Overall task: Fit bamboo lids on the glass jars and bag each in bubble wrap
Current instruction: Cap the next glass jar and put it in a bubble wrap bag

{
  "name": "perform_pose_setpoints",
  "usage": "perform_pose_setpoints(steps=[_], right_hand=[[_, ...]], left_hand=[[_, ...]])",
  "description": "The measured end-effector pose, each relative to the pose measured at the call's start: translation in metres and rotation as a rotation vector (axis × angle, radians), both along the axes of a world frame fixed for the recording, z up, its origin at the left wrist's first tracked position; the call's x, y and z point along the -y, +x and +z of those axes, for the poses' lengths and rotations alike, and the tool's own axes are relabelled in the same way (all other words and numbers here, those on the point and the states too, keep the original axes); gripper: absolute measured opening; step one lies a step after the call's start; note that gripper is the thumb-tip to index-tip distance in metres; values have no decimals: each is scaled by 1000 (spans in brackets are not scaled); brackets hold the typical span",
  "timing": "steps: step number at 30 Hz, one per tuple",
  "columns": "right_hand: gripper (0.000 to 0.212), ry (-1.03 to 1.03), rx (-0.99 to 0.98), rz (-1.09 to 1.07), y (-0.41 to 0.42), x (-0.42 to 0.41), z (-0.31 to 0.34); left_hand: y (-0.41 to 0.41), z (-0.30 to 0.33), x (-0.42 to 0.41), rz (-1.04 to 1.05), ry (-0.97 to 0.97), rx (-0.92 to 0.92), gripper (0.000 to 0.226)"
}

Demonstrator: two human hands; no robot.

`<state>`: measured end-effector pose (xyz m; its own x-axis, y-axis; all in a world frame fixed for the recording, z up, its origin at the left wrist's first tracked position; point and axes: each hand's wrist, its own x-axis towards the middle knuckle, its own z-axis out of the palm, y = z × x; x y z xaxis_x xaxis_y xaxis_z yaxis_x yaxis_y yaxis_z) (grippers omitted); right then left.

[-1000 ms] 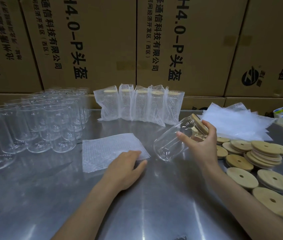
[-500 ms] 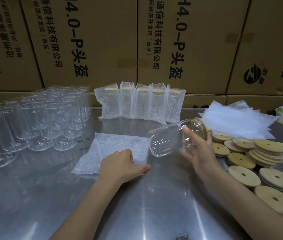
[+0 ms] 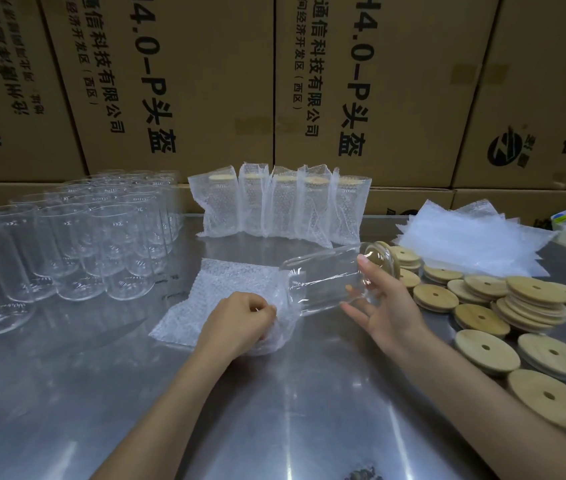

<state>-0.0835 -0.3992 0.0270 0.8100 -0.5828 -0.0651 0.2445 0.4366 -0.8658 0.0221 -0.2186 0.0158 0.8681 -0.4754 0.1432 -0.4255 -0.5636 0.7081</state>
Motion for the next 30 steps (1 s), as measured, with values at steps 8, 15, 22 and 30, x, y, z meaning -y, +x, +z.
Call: perform_pose_setpoints(steps=[8,15,22,30], right_hand=[[90,-20,-2,15,-2,-5,-2],[98,-66,17,-34,-3,-11,1],[66,-40,23,154,1,-29,-4],[41,-33,153,195,0,-21,-2]], left_hand=[[-9,6,5,63,-350,220,30],[-32,15,9,-80,-393,661,22],[-50,17,17,-169,-330,908,20],[-42,30,7,-107,-305,954,30]])
